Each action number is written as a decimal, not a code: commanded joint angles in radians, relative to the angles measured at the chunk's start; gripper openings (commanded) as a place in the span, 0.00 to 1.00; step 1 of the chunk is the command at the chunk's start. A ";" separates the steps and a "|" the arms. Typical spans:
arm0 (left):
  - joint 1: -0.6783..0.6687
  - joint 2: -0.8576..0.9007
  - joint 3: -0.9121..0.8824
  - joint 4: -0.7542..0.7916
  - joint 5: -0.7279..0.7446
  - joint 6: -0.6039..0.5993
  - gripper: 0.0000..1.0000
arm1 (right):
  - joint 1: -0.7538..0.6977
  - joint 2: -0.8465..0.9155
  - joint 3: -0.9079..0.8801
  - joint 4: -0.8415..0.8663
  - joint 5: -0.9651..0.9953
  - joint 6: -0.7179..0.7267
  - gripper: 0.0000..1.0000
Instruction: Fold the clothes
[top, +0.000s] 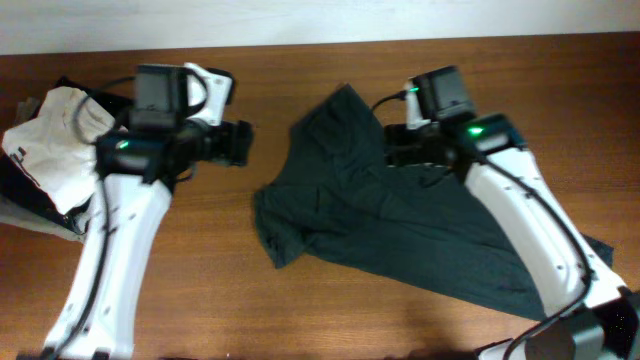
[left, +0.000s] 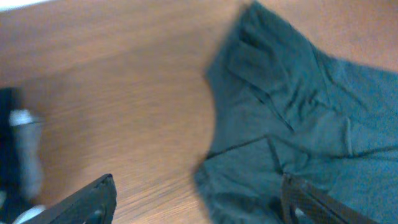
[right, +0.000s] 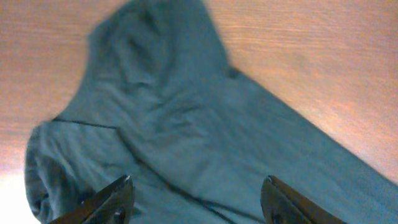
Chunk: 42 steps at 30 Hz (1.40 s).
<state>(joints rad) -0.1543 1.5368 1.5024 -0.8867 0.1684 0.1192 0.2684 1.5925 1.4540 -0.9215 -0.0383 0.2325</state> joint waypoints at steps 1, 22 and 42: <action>-0.058 0.147 0.011 0.042 0.034 0.008 0.73 | -0.082 -0.016 0.007 -0.086 -0.040 0.008 0.69; -0.152 0.669 0.011 0.188 -0.050 0.044 0.00 | -0.348 0.040 -0.009 -0.216 -0.047 0.038 0.75; 0.146 0.671 0.014 0.048 -0.212 -0.108 0.00 | -0.428 0.053 -0.399 -0.091 -0.018 0.038 0.80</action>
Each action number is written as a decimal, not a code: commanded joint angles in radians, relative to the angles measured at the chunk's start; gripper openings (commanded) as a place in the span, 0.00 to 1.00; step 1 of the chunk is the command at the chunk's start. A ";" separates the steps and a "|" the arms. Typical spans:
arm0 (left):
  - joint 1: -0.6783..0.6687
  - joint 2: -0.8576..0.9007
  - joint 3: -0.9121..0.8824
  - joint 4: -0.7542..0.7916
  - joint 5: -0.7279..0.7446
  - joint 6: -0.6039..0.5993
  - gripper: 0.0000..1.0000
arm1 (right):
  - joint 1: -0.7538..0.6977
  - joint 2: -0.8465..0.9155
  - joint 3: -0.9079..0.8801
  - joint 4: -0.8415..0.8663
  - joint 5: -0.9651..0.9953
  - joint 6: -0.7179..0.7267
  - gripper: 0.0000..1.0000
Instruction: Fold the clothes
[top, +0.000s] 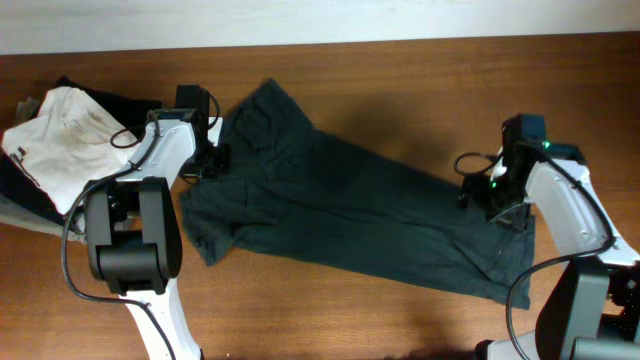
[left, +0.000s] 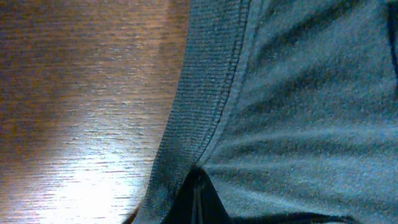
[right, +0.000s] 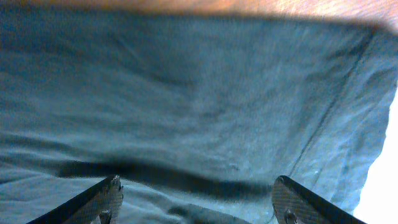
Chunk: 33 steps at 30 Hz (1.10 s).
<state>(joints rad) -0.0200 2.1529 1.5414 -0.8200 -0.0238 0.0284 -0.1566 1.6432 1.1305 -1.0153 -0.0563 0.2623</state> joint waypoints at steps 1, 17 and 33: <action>0.012 0.055 -0.024 -0.020 -0.020 -0.017 0.00 | -0.003 0.003 -0.094 0.003 -0.001 0.008 0.80; 0.012 0.055 -0.005 -0.023 0.010 -0.017 0.03 | -0.003 0.000 -0.213 0.122 0.126 0.042 0.09; 0.012 0.055 -0.004 -0.018 0.024 -0.013 0.04 | -0.003 -0.002 0.138 0.390 0.285 0.042 0.04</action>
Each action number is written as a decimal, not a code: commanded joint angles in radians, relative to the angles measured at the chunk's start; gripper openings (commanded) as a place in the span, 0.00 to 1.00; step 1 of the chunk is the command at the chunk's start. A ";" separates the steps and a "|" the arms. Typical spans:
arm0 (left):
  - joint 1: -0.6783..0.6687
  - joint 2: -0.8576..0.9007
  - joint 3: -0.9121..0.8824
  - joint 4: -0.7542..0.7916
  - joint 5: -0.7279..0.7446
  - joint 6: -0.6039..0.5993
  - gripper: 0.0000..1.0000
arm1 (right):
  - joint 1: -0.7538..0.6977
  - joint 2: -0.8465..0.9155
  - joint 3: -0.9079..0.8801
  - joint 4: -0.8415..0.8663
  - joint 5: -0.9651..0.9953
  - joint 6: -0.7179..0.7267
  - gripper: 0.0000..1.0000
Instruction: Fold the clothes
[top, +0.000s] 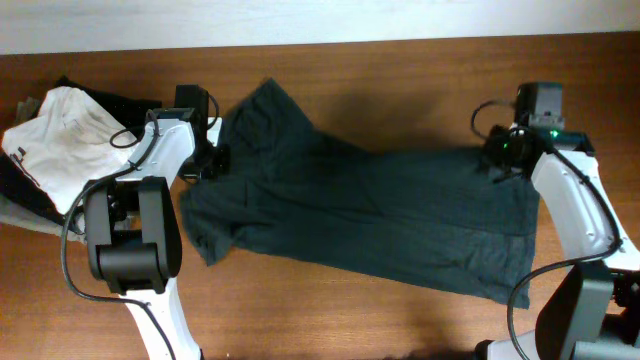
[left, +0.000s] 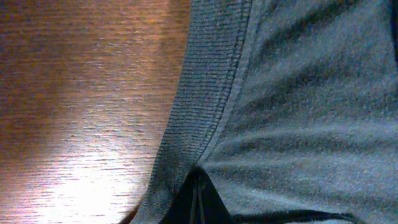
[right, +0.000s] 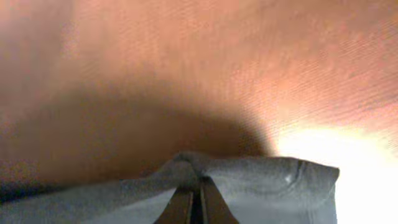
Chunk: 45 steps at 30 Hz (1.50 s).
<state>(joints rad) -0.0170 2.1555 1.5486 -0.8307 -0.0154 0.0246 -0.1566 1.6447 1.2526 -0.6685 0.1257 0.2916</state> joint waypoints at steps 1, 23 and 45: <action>0.009 0.053 -0.008 -0.008 0.025 -0.009 0.04 | -0.003 0.000 0.015 0.063 0.128 0.013 0.04; -0.162 0.038 0.159 -0.051 0.355 0.233 0.34 | -0.080 0.022 0.016 -0.030 -0.251 0.002 0.78; -0.282 0.146 0.235 -0.067 0.206 0.224 0.00 | -0.080 0.010 0.016 -0.255 -0.280 0.002 0.80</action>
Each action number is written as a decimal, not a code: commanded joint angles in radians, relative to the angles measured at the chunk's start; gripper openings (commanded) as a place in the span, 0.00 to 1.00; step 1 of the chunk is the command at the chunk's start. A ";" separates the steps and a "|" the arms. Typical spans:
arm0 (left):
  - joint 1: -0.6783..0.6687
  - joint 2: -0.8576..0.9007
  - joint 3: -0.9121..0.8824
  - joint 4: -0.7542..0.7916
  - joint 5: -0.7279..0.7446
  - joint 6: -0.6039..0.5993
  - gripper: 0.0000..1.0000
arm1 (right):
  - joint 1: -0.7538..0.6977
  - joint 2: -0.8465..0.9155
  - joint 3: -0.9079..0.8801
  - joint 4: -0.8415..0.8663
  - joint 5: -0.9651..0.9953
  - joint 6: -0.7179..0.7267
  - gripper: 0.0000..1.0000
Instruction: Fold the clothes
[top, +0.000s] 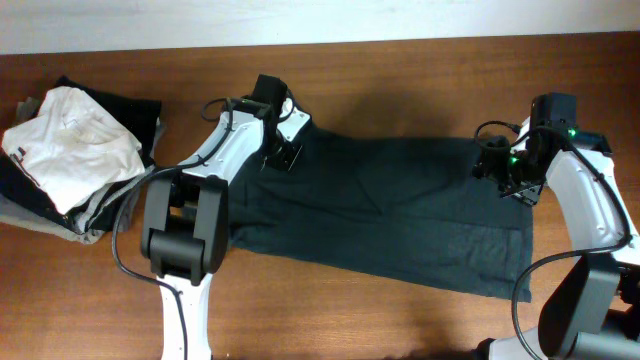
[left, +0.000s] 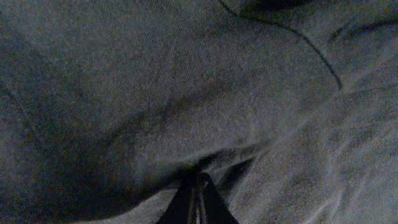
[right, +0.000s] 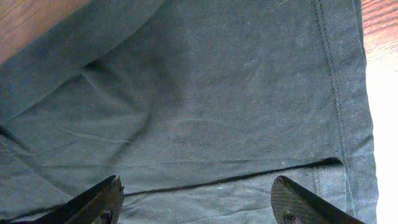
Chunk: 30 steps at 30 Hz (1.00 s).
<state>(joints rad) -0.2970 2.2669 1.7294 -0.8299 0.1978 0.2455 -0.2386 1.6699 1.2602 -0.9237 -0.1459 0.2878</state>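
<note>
A dark green T-shirt (top: 400, 220) lies spread across the wooden table (top: 400, 70), its left part folded over onto itself. My left gripper (top: 276, 152) sits at the shirt's far left and is shut on a pinch of its fabric; in the left wrist view the gripper (left: 196, 190) shows closed fingertips with cloth (left: 186, 93) bunched around them. My right gripper (top: 508, 176) hovers open over the shirt's right end. In the right wrist view the gripper (right: 199, 202) has its fingers wide apart above the flat cloth (right: 217, 93) and a hem seam.
A pile of clothes lies at the table's left end, a white garment (top: 70, 140) on top of dark ones (top: 130, 105). Bare wood shows along the back and in front of the shirt (top: 330, 320).
My left gripper, still shut on the shirt, has moved right, from beside the clothes pile onto the shirt. My right gripper has let go of the far right corner and now stands open.
Both grippers were open above a crumpled shirt at mid-table. Then the left was shut on the shirt's left edge near the pile, the right open over its right end. The right then held the far right corner, shirt stretched out. Now the left part lies folded inward.
</note>
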 joint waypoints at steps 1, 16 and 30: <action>-0.002 0.034 0.091 -0.106 -0.008 0.003 0.00 | 0.002 -0.015 0.009 0.000 -0.007 0.005 0.80; -0.004 0.064 0.353 0.108 -0.016 0.003 0.00 | 0.002 -0.014 0.008 0.025 0.003 0.006 0.80; 0.019 0.074 0.366 0.036 -0.043 -0.154 0.36 | 0.002 -0.014 0.008 -0.006 0.003 0.005 0.84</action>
<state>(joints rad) -0.2958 2.3306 2.0815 -0.7021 0.1684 0.1120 -0.2386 1.6699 1.2606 -0.9230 -0.1448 0.2874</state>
